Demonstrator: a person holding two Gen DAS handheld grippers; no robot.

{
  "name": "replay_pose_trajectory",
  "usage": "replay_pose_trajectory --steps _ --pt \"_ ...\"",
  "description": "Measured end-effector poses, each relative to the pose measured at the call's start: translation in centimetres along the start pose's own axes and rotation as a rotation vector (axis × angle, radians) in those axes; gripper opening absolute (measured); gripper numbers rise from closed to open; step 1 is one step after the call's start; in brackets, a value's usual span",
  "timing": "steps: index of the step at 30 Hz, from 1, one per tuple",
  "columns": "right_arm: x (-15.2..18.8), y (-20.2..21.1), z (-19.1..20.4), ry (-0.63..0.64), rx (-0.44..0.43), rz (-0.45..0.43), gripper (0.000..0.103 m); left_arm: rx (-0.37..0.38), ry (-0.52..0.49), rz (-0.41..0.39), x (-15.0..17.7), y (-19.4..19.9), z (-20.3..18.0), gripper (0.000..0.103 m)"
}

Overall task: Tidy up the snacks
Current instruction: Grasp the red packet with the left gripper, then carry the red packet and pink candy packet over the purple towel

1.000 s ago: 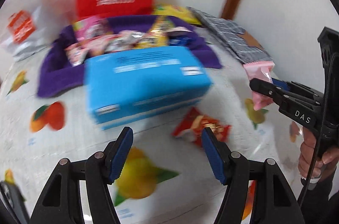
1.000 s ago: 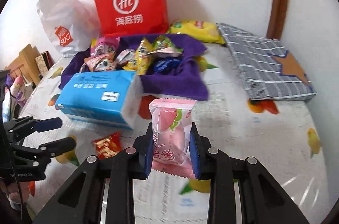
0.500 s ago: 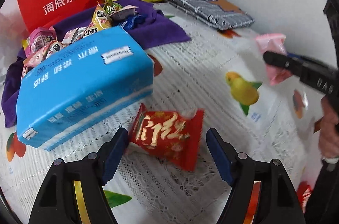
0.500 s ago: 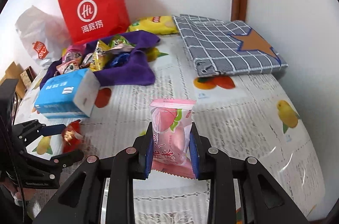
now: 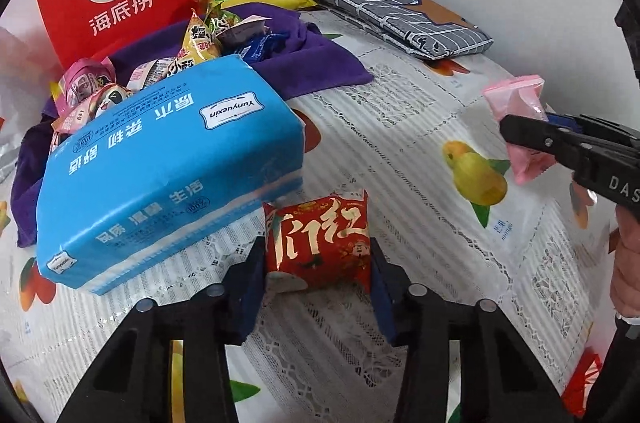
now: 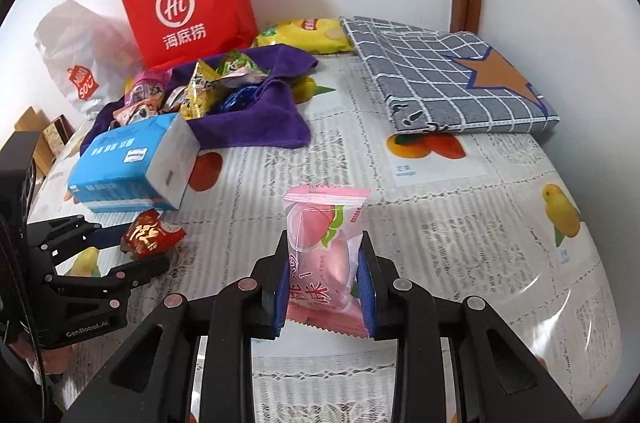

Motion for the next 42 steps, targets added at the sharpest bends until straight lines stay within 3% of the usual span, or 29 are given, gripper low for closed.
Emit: replay_pose_trajectory --steps 5,17,30,42 --pt "0.1 0.1 0.8 0.008 -0.007 0.003 0.029 0.041 0.056 -0.003 0.1 0.7 0.1 0.042" --pt "-1.9 1.3 2.6 0.023 -0.022 -0.026 0.029 0.046 0.117 -0.090 -1.9 5.5 1.4 0.042" --pt "-10.6 -0.6 7.6 0.037 -0.086 -0.090 0.029 -0.157 0.275 -0.205 -7.4 9.5 11.8 0.042" --pt "-18.6 -4.3 12.1 0.046 -0.143 -0.146 0.029 -0.247 0.333 -0.280 -13.0 9.8 18.2 0.042"
Point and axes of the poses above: each gripper's, at about its wrist camera, not at the fingertips, and y roughly against the way its jaws point, z to its left, x to its underside, the point moved 9 cm from there along -y, roughly the way its jaws point, and after that the axes turned 11 degrees about -z, right-handed, at the moved point
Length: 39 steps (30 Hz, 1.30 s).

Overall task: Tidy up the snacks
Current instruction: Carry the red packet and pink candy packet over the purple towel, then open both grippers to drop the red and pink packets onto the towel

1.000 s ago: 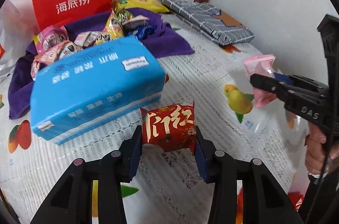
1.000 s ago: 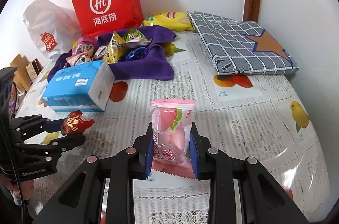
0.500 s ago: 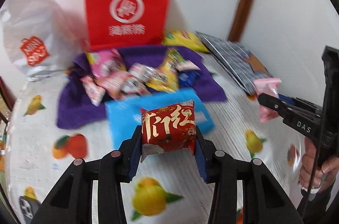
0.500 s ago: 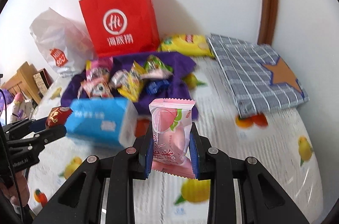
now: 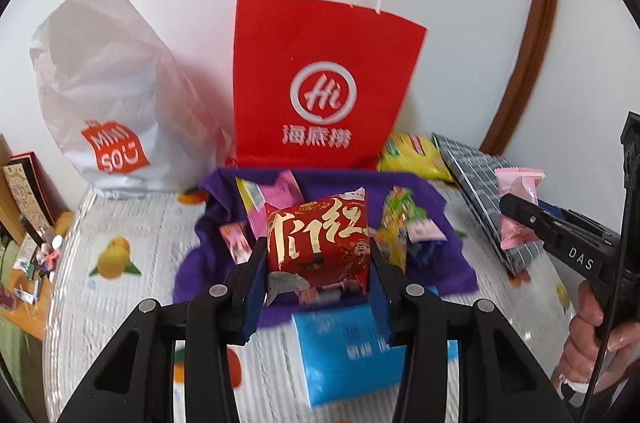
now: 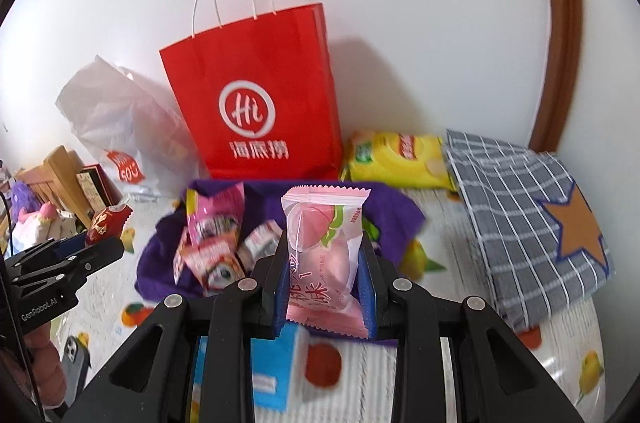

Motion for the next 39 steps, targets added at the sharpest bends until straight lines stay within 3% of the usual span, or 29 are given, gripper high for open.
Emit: replay_pose_trajectory --steps 14,27,39 --pt "-4.0 -6.2 0.4 -0.033 -0.046 -0.004 0.029 0.000 0.010 0.002 -4.0 -5.7 -0.1 0.042" --pt "1.1 -12.8 -1.7 -0.031 -0.046 0.170 0.029 0.010 0.019 0.130 -1.3 -11.9 0.1 0.042" --pt "3.3 -14.3 -1.4 -0.014 -0.074 0.257 0.030 0.020 0.044 0.206 0.3 -13.7 0.5 0.043"
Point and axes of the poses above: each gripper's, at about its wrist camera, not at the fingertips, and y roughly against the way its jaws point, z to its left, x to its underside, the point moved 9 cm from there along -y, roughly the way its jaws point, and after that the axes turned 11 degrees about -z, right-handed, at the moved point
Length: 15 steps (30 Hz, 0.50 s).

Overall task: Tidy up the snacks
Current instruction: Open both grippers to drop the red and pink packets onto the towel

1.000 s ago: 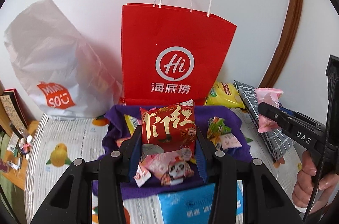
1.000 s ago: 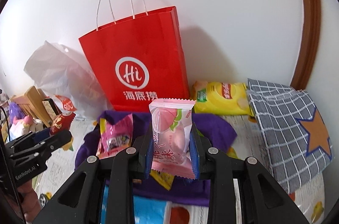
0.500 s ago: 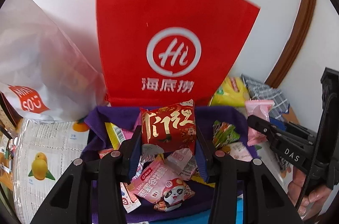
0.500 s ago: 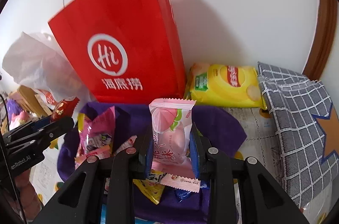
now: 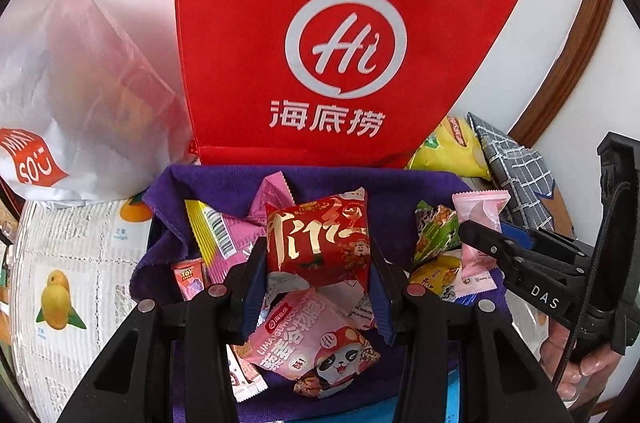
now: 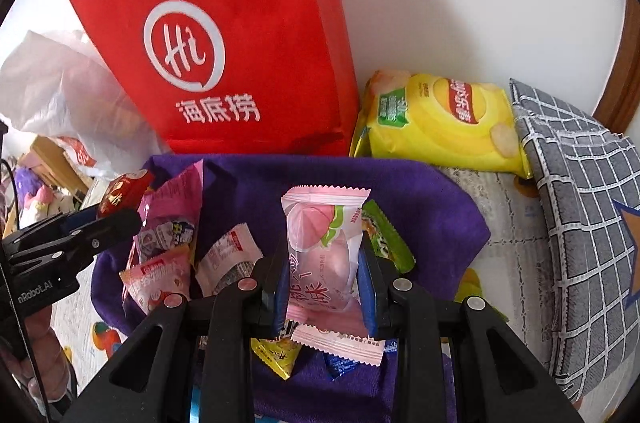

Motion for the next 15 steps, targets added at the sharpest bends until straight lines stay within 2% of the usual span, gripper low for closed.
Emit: replay_pose_trajectory --steps 15 --pt "0.89 -0.86 0.49 0.030 -0.003 0.051 0.031 -0.004 -0.022 0.037 0.93 -0.74 -0.81 0.046"
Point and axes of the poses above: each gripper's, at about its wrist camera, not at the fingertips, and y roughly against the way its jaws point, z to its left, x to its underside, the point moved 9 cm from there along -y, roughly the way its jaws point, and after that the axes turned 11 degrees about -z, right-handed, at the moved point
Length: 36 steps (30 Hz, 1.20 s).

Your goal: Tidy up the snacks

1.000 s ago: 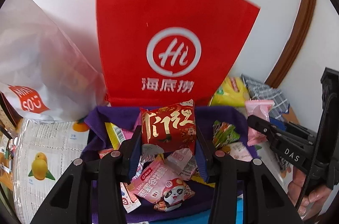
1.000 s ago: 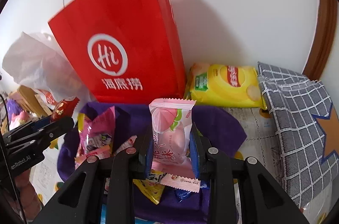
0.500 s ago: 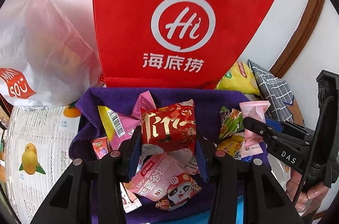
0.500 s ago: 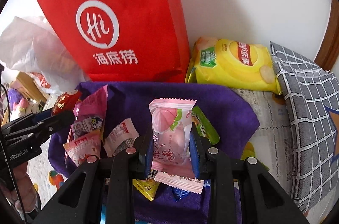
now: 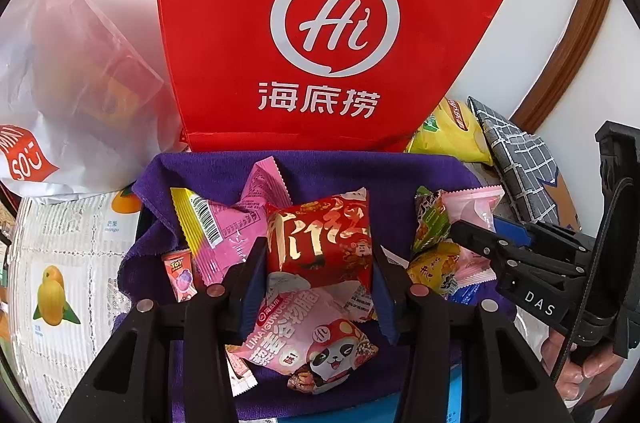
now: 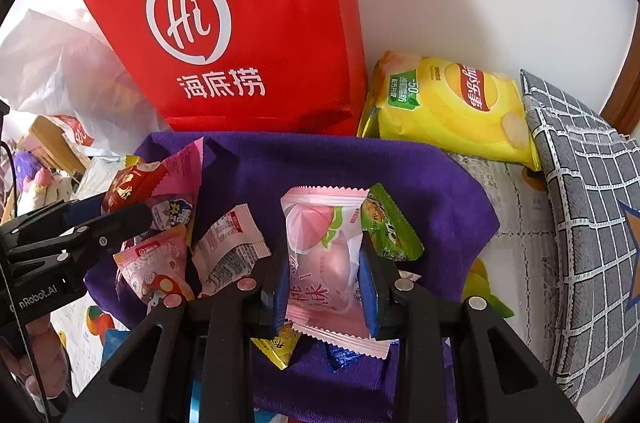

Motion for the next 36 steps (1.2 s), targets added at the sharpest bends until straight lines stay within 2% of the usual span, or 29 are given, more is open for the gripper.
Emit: replay_pose_trajectory --steps 6,9,11,16,22,25,27,29,31,36 --pt "-0.1 0.3 0.0 0.009 0.003 -0.003 0.031 0.000 0.001 0.004 0.1 0.0 0.1 0.047" --pt "-0.3 0.6 0.2 0.013 0.003 -0.008 0.039 0.000 -0.002 0.011 0.1 0.2 0.0 0.052" --pt "-0.5 1.0 0.2 0.016 0.005 -0.015 0.048 -0.005 -0.005 0.007 0.0 0.4 -0.1 0.055" --pt "-1.8 3.4 0.2 0.008 0.031 -0.065 0.050 -0.010 -0.011 -0.031 -0.9 2.2 -0.4 0.062" --pt "-3.5 9.1 1.2 0.028 0.071 -0.194 0.054 -0.039 -0.044 -0.126 -2.8 6.8 -1.2 0.073" --pt "-3.3 11.8 2.2 0.049 0.079 -0.206 0.055 -0.049 -0.059 -0.175 -3.1 9.8 -1.7 0.083" --pt "-3.1 13.6 2.6 0.063 0.095 -0.225 0.058 -0.058 -0.063 -0.188 -2.9 11.8 -1.9 0.084" --pt "-2.8 16.0 3.1 0.056 0.114 -0.260 0.065 -0.067 -0.074 -0.205 -2.5 13.9 -2.1 0.087" --pt "-2.0 18.0 3.6 0.035 0.107 -0.287 0.066 -0.078 -0.067 -0.234 -2.0 16.3 -2.0 0.090" --pt "0.9 21.6 4.5 0.009 0.103 -0.291 0.067 -0.087 -0.055 -0.288 -0.2 20.7 -2.0 0.096"
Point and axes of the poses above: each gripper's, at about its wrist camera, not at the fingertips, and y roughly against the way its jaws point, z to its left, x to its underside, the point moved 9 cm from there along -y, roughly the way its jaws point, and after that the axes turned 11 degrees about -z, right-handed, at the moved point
